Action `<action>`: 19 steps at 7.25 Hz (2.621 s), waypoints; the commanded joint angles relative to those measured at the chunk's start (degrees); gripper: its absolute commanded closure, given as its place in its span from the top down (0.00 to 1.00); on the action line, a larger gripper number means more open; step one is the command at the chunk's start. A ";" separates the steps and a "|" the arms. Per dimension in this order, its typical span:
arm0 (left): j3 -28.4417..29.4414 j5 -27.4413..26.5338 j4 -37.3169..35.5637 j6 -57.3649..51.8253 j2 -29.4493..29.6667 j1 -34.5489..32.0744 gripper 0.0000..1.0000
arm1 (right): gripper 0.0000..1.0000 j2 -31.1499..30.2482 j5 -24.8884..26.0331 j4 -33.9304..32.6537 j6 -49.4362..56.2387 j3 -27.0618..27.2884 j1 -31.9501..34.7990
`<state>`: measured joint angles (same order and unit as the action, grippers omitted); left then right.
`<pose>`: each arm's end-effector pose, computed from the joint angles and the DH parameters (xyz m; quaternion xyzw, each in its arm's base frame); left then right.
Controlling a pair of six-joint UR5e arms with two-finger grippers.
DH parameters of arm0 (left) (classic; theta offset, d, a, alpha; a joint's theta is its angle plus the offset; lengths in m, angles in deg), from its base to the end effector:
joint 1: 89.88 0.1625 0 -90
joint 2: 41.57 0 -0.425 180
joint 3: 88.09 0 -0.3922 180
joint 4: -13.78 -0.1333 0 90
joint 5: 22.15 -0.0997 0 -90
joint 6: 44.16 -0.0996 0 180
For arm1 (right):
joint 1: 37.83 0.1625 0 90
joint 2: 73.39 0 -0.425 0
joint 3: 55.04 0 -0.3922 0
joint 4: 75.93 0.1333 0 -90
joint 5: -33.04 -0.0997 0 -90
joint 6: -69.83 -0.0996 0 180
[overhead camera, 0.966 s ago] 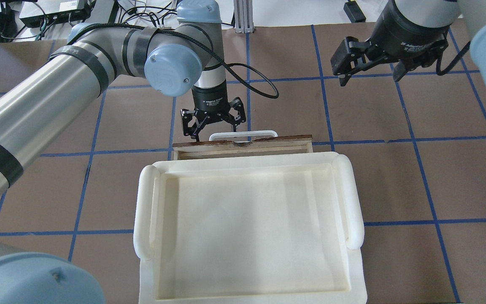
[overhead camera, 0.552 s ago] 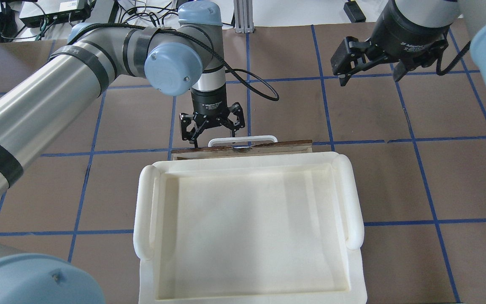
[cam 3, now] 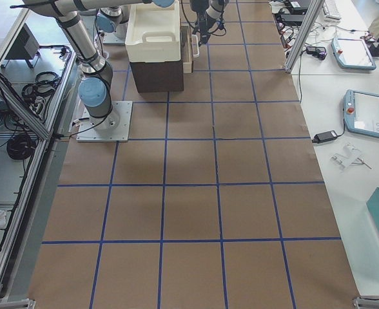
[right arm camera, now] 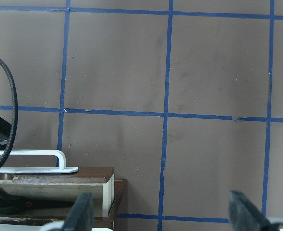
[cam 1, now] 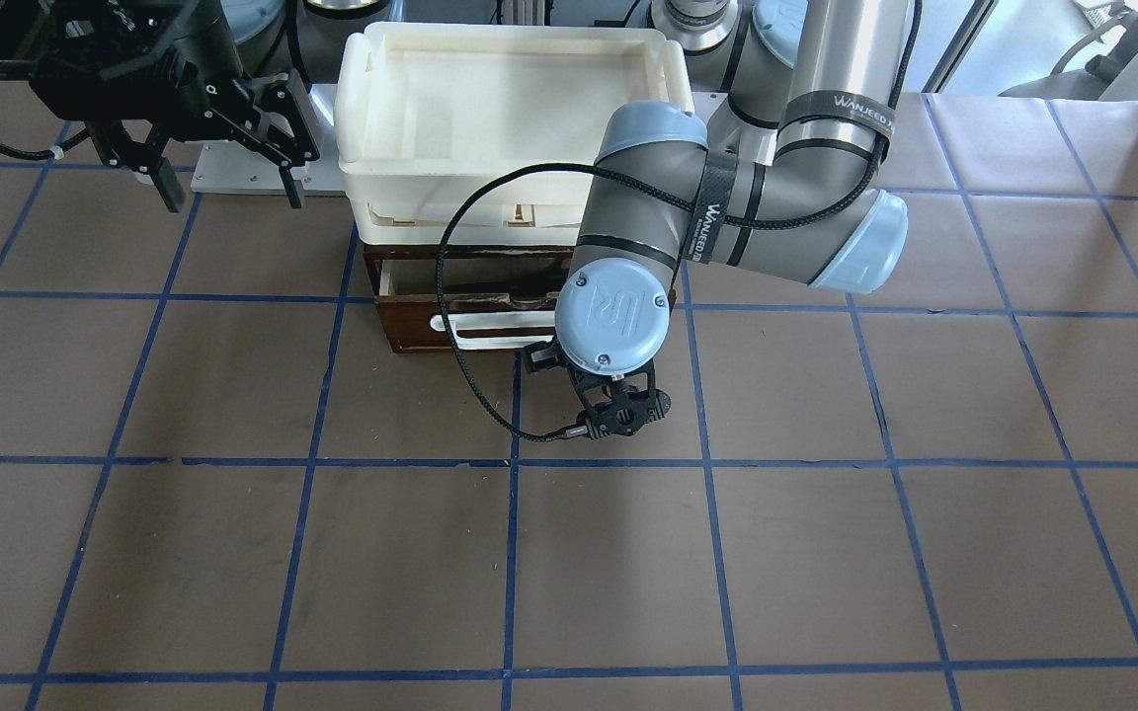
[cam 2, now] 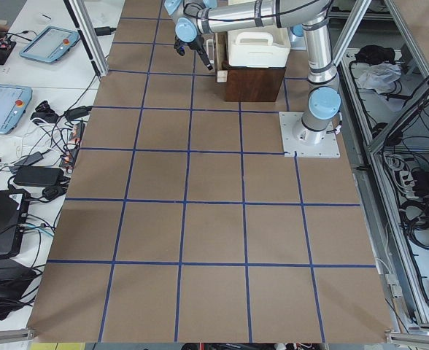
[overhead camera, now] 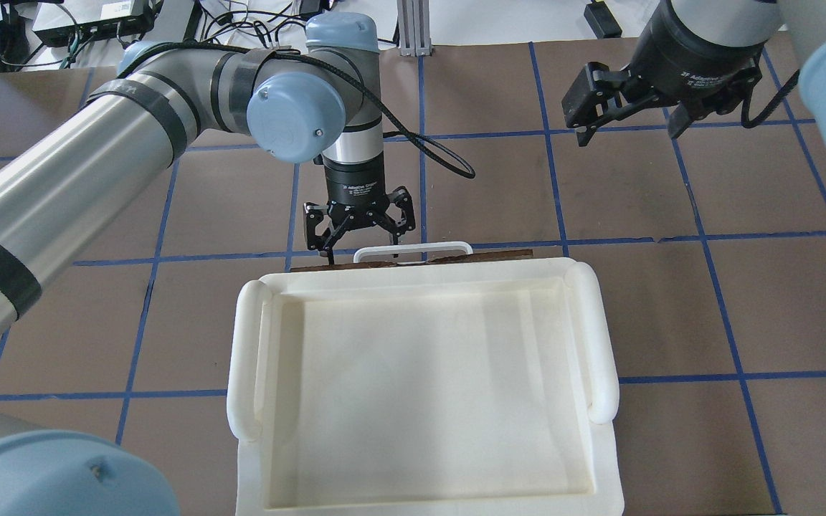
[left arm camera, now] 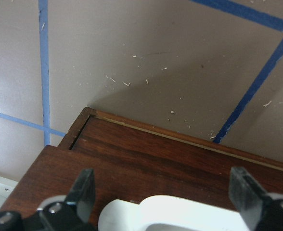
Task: Put scissors in drawer and close it
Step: 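Push the drawer closed with the left gripper, moving away from the robot, then hold the left gripper against the closed drawer front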
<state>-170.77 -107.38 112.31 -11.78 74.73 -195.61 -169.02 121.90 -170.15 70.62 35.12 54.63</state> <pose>-0.2994 -0.5408 0.2819 -0.1503 0.9588 0.2334 0.0599 0.1551 -0.4575 0.5415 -0.0291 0.9960 -0.0843 0.0111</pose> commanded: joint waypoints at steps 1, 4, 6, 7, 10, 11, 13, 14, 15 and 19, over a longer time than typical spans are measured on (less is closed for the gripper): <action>-0.02 0.50 3.83 0.05 -0.11 0.00 1.00 | 1.00 0.00 0.00 0.00 0.08 0.02 0.00; -0.02 0.59 5.70 0.13 -0.29 0.00 1.00 | 1.00 0.00 0.09 0.00 0.00 0.02 0.00; -0.46 0.76 5.79 0.48 -0.02 0.00 1.00 | 1.00 0.00 0.09 0.00 0.08 0.02 0.00; -0.98 0.77 5.71 1.44 -0.11 0.00 1.00 | 1.00 0.00 0.00 0.00 0.08 0.02 0.00; -1.07 0.85 5.79 1.45 -0.19 0.00 1.00 | 1.00 0.00 0.09 0.00 0.00 0.02 0.00; -1.07 0.77 6.58 1.45 -0.02 0.00 1.00 | 1.00 0.00 0.09 0.00 0.00 0.02 0.00; -1.07 0.77 6.67 1.45 -0.11 0.00 1.00 | 1.00 0.00 0.09 0.00 0.08 0.02 0.00; -1.07 0.68 7.02 1.45 0.06 0.00 1.00 | 1.00 0.00 0.09 0.00 0.08 0.02 0.00; -1.16 0.68 7.02 1.19 0.06 -0.09 1.00 | 1.00 0.00 0.09 0.00 0.00 0.02 0.00; -1.07 0.41 7.02 1.19 0.06 -0.79 1.00 | 1.00 0.00 0.17 0.00 0.08 0.02 0.00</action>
<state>-171.85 -106.90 119.31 -10.59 74.79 -196.28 -169.02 122.02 -170.15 70.66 35.14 54.63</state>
